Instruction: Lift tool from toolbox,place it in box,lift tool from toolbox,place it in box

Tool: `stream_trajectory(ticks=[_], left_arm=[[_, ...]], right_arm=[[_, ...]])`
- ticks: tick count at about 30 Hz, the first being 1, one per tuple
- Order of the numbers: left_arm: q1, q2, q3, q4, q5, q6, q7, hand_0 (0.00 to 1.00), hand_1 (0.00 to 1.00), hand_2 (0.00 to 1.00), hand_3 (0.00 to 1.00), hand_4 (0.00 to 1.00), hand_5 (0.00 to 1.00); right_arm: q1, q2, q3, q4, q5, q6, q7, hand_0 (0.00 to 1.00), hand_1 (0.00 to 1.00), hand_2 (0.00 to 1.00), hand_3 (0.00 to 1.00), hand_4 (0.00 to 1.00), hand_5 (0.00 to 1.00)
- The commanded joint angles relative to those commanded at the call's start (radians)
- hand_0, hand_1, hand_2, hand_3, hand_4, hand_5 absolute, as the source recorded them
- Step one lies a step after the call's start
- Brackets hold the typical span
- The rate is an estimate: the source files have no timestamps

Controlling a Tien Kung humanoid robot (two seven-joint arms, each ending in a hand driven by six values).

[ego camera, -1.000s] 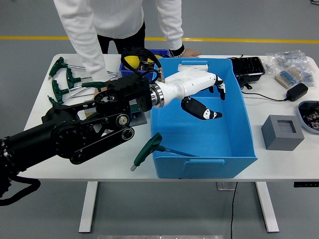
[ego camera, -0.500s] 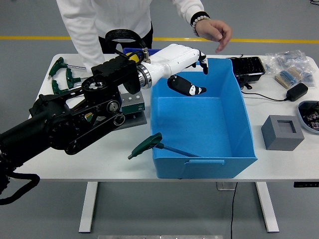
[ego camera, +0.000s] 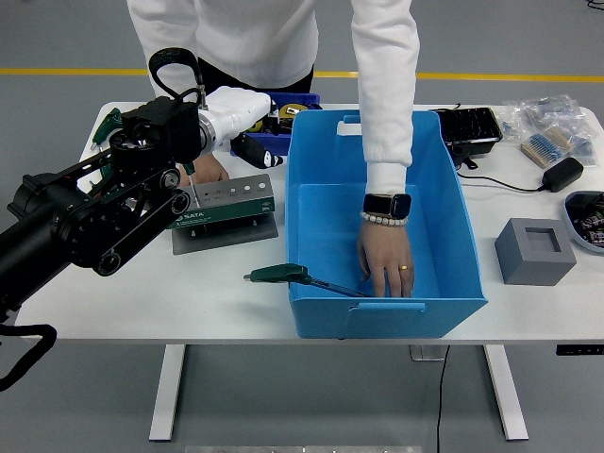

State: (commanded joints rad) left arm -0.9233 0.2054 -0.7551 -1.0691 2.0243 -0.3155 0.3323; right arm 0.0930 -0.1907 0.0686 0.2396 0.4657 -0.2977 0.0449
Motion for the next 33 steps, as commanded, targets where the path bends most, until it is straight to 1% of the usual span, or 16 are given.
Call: stream_trajectory(ticks=[1,2,3,5,9,12,13,19,20,25,26,31,32,33], left_arm=[[0.003,0.007,0.0,0.005,0.005,-0.019,0.004,0.682,0.655,0.708,0.65,0.856,0.43],[0.005,0.013,0.001,0.009,0.013,-0.037,0.003,0.738,0.728,0.771,0.758,0.98,0.403],[0.007,0.018,0.002,0.013,0.02,-0.052,0.002,0.738,0.728,0.771,0.758,0.98,0.403],[0.009,0.029,0.012,0.019,0.031,-0.067,-0.003,0.738,0.728,0.771,0.758,0.98,0.403],[0.004,0.049,0.054,0.045,0.044,-0.099,-0.002,0.754,0.731,0.769,0.754,0.998,0.383],[0.004,0.054,0.07,0.07,0.054,-0.1,-0.004,0.754,0.731,0.769,0.754,0.998,0.383],[0.003,0.054,0.075,0.077,0.057,-0.098,-0.005,0.751,0.729,0.766,0.7,0.998,0.402],[0.005,0.055,0.094,0.107,0.06,-0.088,-0.012,0.751,0.729,0.766,0.7,0.998,0.402],[0.004,0.055,0.097,0.111,0.062,-0.088,-0.013,0.751,0.733,0.766,0.615,0.998,0.414],[0.002,0.056,0.1,0.123,0.067,-0.086,-0.017,0.751,0.733,0.766,0.615,0.998,0.414],[0.001,0.057,0.101,0.124,0.069,-0.085,-0.018,0.75,0.734,0.769,0.524,0.998,0.422],[-0.001,0.059,0.105,0.137,0.081,-0.081,-0.023,0.75,0.734,0.769,0.524,0.998,0.422],[0.0,0.059,0.105,0.14,0.082,-0.081,-0.024,0.759,0.737,0.766,0.496,0.998,0.435],[0.0,0.059,0.104,0.142,0.083,-0.082,-0.024,0.759,0.737,0.766,0.496,0.998,0.435]], right_arm=[[0.0,0.001,0.0,0.0,0.001,0.0,0.0,0.684,0.646,0.721,0.58,0.807,0.743],[0.0,0.001,0.0,0.0,0.001,0.0,0.0,0.683,0.646,0.723,0.58,0.806,0.743],[-0.001,0.001,0.0,0.0,0.0,0.0,-0.001,0.683,0.646,0.723,0.58,0.806,0.743],[-0.001,0.001,0.002,0.0,-0.003,-0.001,-0.002,0.683,0.646,0.723,0.58,0.806,0.743],[-0.001,0.001,0.004,0.0,-0.007,-0.001,-0.003,0.684,0.647,0.723,0.58,0.806,0.743],[0.0,0.001,0.005,0.0,-0.008,0.0,-0.004,0.684,0.647,0.723,0.58,0.806,0.743],[0.001,0.001,0.004,0.0,-0.008,0.0,-0.004,0.682,0.646,0.723,0.58,0.806,0.742],[0.001,0.002,0.002,0.0,-0.002,0.0,-0.003,0.682,0.646,0.723,0.58,0.806,0.742],[0.001,0.002,0.002,0.0,-0.003,0.0,-0.004,0.682,0.645,0.722,0.58,0.806,0.741],[0.002,0.001,0.003,0.0,-0.006,0.0,-0.005,0.682,0.645,0.722,0.58,0.806,0.741],[0.002,0.001,0.003,0.0,-0.006,0.0,-0.005,0.682,0.645,0.721,0.58,0.806,0.741],[0.002,0.001,0.003,0.0,-0.007,-0.001,-0.005,0.682,0.645,0.721,0.58,0.806,0.741],[0.002,0.0,0.004,0.0,-0.007,-0.001,-0.005,0.683,0.645,0.72,0.579,0.806,0.741],[0.002,0.0,0.003,0.0,-0.007,-0.001,-0.005,0.683,0.645,0.72,0.579,0.806,0.741]])
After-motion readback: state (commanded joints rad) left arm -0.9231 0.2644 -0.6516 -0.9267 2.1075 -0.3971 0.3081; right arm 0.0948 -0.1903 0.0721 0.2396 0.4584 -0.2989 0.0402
